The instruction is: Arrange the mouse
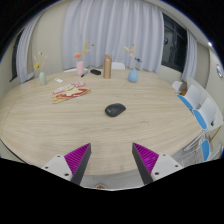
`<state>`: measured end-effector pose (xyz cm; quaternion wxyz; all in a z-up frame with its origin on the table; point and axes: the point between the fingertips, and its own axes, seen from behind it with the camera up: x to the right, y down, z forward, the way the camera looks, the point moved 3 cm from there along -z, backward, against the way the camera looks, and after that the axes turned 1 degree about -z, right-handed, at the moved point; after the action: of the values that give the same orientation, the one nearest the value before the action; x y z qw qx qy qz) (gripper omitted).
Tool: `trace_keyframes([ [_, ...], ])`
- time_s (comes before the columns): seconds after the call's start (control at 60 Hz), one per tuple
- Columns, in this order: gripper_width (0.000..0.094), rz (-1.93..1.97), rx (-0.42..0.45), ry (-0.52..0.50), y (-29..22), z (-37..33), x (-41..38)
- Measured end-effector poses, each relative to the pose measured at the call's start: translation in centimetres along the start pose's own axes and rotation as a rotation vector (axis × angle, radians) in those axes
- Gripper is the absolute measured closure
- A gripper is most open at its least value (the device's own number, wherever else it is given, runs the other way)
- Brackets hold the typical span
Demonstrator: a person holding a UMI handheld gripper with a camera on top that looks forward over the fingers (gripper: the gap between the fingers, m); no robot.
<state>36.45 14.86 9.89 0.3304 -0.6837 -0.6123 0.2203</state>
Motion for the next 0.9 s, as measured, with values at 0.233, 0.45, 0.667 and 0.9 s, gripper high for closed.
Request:
trace_keyframes([
  [0.233,0.0086,-0.004,0.012,-0.048,-2.3,5.9,1.2],
  [0.45,0.0086,-0.015,0.025,-0.079,-4.0,11.9,1.6],
  [0.667,0.0085,-0.038,0.029,-0.118,-5.7,17.2,0.7],
  [0.9,0.0073,-0.030,0.019,-0.140,-7.9,21.5,-0.1],
])
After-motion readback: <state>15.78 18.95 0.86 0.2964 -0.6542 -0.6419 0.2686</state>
